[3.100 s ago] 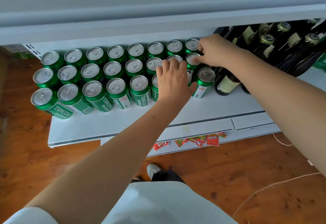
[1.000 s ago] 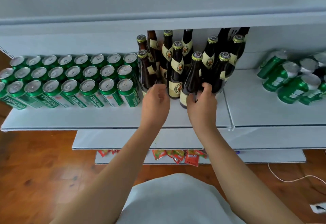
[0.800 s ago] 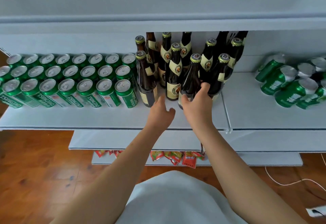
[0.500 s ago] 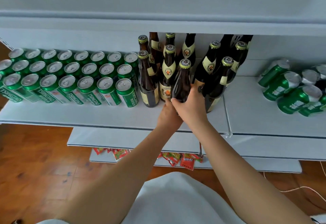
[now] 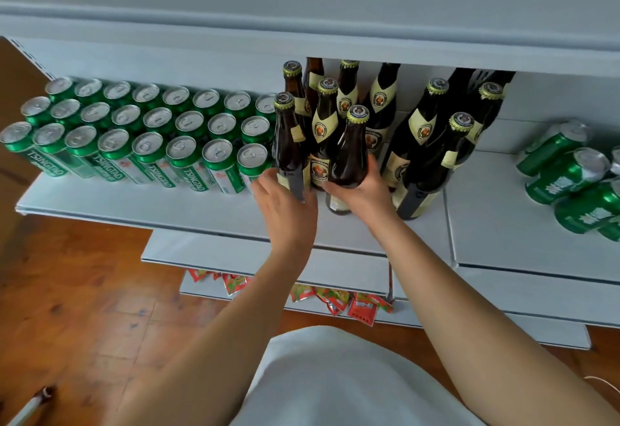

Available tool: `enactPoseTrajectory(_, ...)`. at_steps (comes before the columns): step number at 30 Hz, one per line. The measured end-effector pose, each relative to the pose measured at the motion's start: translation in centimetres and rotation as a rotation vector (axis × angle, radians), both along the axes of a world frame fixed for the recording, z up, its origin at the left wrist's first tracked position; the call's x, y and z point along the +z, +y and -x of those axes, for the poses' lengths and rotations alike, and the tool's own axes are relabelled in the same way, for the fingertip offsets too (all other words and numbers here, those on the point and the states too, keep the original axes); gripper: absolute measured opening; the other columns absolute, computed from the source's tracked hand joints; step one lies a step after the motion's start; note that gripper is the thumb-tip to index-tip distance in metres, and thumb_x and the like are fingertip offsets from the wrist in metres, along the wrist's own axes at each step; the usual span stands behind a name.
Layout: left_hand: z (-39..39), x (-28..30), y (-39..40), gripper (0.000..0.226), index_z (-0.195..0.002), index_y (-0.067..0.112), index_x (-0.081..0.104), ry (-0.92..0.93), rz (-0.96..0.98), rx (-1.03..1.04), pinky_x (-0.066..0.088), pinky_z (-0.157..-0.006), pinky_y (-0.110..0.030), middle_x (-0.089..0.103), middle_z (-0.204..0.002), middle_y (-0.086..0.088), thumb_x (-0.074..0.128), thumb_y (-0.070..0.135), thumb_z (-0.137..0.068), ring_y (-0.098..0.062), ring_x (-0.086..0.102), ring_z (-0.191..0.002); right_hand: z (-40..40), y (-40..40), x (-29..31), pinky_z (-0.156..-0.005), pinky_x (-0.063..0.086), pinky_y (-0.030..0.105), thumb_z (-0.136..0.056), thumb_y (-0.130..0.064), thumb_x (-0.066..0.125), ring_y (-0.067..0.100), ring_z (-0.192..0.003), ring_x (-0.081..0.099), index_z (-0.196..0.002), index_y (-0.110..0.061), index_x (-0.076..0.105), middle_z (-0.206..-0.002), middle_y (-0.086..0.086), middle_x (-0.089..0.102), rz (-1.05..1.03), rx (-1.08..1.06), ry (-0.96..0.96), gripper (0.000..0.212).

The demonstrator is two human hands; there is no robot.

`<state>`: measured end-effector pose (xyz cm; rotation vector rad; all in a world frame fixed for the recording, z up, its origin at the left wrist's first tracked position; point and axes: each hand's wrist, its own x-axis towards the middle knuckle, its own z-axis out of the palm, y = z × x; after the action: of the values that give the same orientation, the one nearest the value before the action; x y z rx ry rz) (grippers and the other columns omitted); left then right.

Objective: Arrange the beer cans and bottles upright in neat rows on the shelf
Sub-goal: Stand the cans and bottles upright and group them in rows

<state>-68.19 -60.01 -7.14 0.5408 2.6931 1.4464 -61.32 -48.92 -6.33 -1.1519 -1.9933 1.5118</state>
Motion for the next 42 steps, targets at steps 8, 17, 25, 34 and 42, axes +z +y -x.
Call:
enactPoseTrajectory(8, 2.3, 1.2, 0.0, 0.09, -0.155, 0.013, 0.017, 0.025, -0.041, -0.152, 0.026, -0.105, -0.021, 0.035, -0.149, -0.004, 0.07, 0.029, -0.085, -0.018, 0.03, -0.137, -0.6, 2.5, -0.3, -0.12, 0.017, 0.038, -0.08, -0.082, 0.037, 0.008, -0.142, 0.031, -0.152, -0.033, 0.025, -0.154, -0.009, 0.036, 0.6, 0.143, 0.339, 0.088)
enactPoseTrajectory(17, 3.1, 1.0, 0.6, 0.098, -0.153, 0.01, 0.019, -0.027, -0.066, -0.201, 0.031, -0.116, -0.038, 0.034, -0.151, -0.005, 0.078, 0.031, -0.078, -0.019, 0.029, -0.141, 2.2, 4.1, 0.9, -0.115, 0.033, 0.039, -0.093, -0.071, 0.009, 0.016, -0.131, 0.049, -0.145, -0.025, 0.043, -0.142, 0.001, 0.053, 0.602, 0.039, 0.316, 0.078)
enactPoseTrajectory(25, 3.3, 1.6, 0.5, 0.088, -0.153, 0.015, 0.021, -0.059, -0.047, -0.21, 0.031, -0.099, -0.021, 0.037, -0.148, -0.002, 0.072, 0.026, -0.081, -0.015, 0.035, -0.136, 4.5, 6.0, 2.9, -0.103, 0.045, 0.037, -0.093, -0.071, 0.023, 0.014, -0.092, 0.064, -0.089, -0.029, 0.061, -0.079, -0.006, 0.072, 0.588, -0.021, 0.151, 0.057)
enactPoseTrajectory(34, 5.1, 2.5, -0.1, 0.073, -0.142, 0.006, 0.041, 0.161, 0.151, -0.185, 0.038, -0.099, -0.026, 0.049, -0.128, -0.012, 0.072, 0.034, -0.082, -0.027, 0.044, -0.119, 2.9, 5.6, 2.4, -0.105, 0.044, 0.039, -0.092, -0.072, 0.018, 0.016, -0.105, 0.066, -0.112, -0.021, 0.067, -0.105, -0.001, 0.074, 0.601, 0.034, 0.215, 0.074)
enactPoseTrajectory(42, 10.7, 5.8, -0.8, 0.124, -0.156, 0.015, -0.002, -0.065, 0.418, -0.542, 0.026, -0.116, -0.051, 0.035, -0.154, -0.01, 0.074, 0.048, -0.064, -0.031, 0.031, -0.141, -1.1, 1.5, -1.0, -0.11, 0.034, 0.031, -0.081, -0.013, 0.063, 0.003, -0.125, 0.047, -0.146, -0.031, 0.037, -0.135, -0.013, 0.055, 0.283, 0.21, 0.114, 0.073)
